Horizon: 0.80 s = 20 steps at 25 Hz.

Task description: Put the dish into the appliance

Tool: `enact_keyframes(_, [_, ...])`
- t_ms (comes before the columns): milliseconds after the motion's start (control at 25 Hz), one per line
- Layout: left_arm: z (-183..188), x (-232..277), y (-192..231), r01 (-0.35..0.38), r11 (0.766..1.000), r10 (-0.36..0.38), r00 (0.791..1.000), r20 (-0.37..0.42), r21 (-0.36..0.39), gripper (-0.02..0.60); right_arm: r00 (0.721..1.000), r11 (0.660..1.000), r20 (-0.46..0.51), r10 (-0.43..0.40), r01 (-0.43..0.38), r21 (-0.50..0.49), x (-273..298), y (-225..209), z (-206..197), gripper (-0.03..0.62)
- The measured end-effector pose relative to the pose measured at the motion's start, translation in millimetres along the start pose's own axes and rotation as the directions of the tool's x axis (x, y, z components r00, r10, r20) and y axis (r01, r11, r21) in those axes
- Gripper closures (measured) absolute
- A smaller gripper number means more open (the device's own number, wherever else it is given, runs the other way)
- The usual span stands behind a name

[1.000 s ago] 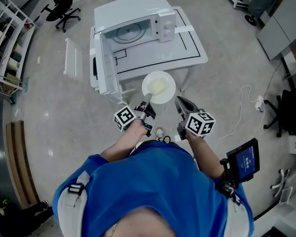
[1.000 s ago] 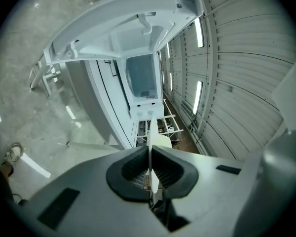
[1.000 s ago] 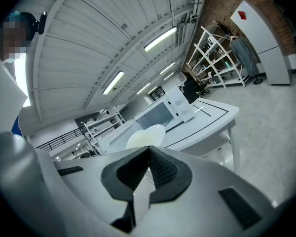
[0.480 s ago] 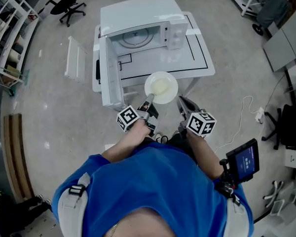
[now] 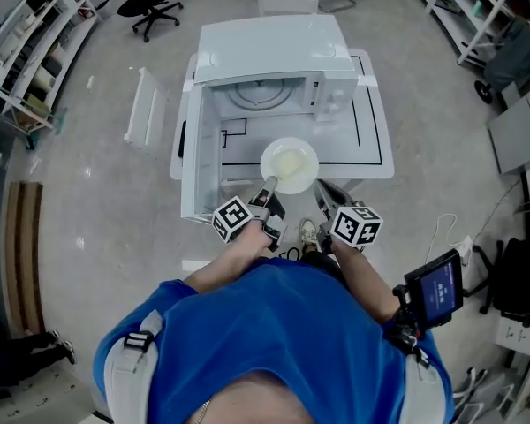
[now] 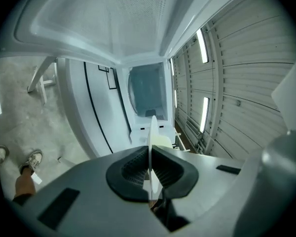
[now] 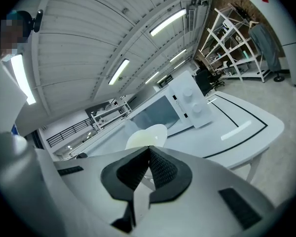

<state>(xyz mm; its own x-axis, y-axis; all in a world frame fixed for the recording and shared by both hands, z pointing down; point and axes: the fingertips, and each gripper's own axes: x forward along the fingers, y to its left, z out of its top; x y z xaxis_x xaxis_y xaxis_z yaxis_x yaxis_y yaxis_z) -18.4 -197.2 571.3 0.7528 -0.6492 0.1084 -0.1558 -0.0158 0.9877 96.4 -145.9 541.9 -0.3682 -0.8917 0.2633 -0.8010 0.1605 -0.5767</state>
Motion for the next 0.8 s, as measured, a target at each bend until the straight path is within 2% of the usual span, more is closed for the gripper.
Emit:
enact_keyframes(320, [39, 48, 4, -0.028, 1.0, 0.029, 0.992, 0.127, -0.006, 0.563, 0.995, 0.997, -0.061, 0.078, -0.08, -0.02, 51, -28, 36, 0.592])
enact_keyframes(800, [100, 91, 27, -0.077, 0.996, 0.089, 0.951, 0.297, -0.049, 0.563, 0.97, 0.98, -0.16, 0.185, -0.194, -0.04, 114, -51, 57, 0.592])
